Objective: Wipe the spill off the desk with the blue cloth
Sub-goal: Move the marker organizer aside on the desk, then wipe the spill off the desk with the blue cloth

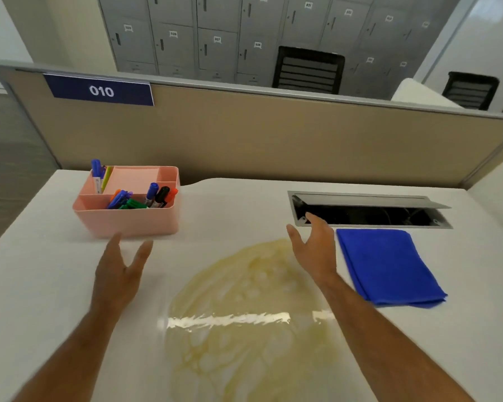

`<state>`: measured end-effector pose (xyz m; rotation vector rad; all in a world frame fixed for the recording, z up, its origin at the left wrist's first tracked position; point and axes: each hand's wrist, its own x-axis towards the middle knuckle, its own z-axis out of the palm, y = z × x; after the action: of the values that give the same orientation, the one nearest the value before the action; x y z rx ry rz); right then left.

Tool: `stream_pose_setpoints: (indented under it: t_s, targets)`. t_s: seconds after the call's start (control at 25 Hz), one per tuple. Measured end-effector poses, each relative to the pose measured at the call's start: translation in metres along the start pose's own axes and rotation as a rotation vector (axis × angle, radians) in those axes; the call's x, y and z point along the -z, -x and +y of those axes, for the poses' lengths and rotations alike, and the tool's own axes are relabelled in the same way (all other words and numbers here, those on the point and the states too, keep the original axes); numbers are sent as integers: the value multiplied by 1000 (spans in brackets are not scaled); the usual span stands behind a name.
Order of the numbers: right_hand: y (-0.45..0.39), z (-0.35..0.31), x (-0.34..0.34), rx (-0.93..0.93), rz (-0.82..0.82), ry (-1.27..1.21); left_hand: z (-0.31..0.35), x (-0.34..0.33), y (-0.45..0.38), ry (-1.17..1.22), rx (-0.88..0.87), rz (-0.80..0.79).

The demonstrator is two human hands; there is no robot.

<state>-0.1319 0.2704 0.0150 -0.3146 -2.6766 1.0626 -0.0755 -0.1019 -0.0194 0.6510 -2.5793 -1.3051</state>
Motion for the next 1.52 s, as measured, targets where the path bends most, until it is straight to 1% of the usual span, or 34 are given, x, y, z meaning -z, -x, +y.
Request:
stream_pose_setpoints:
  t_s: [0.08,0.2,0.28,0.36,0.48,0.56,0.6,0.68,0.76,0.8,1.0,1.12,1.2,1.28,1.36,1.4,1.44,1.48,1.52]
  targets:
    - [-3,29,32,1,55,255,1,-7,17,-155,-108,-113]
    - [0,68,68,-50,39,533,-2,-14,42,-458,-251,-236]
    - [4,86,77,-80,-27,670,-9,-14,58,-571,-277,-247]
    - [9,96,78,-107,-123,731,-14,-12,73,-638,-270,-239]
    - [10,98,79,-51,-219,798,-15,-10,86,-714,-250,-239]
    - [4,94,84,-28,-243,781,-14,-10,88,-736,-257,-237]
    - [0,91,87,-44,-239,723,-15,-11,88,-741,-256,-238]
    - [-10,80,98,-61,-170,553,-17,-11,86,-746,-258,-236]
    - [-19,64,110,-23,-70,411,-19,-11,85,-747,-263,-239]
    - [-24,52,117,7,-37,378,-20,-11,84,-747,-264,-242]
    - [-60,-10,138,186,46,255,-20,-11,84,-744,-261,-235]
    - [-81,-37,137,265,96,173,-19,-11,85,-728,-265,-230]
    - [-86,-50,130,342,158,99,-18,-11,85,-726,-264,-229]
    - [-77,-55,119,476,222,34,-18,-11,85,-732,-264,-230]
    - [-55,-43,100,641,258,98,-17,-10,85,-731,-260,-230]
    - [-38,-30,90,730,250,172,-17,-10,85,-731,-258,-231]
    - [-20,-13,80,815,203,234,-17,-10,85,-729,-258,-230]
    - [-1,7,72,864,106,283,-17,-10,84,-726,-259,-229]
    - [15,25,66,847,-26,330,-17,-10,84,-722,-259,-230]
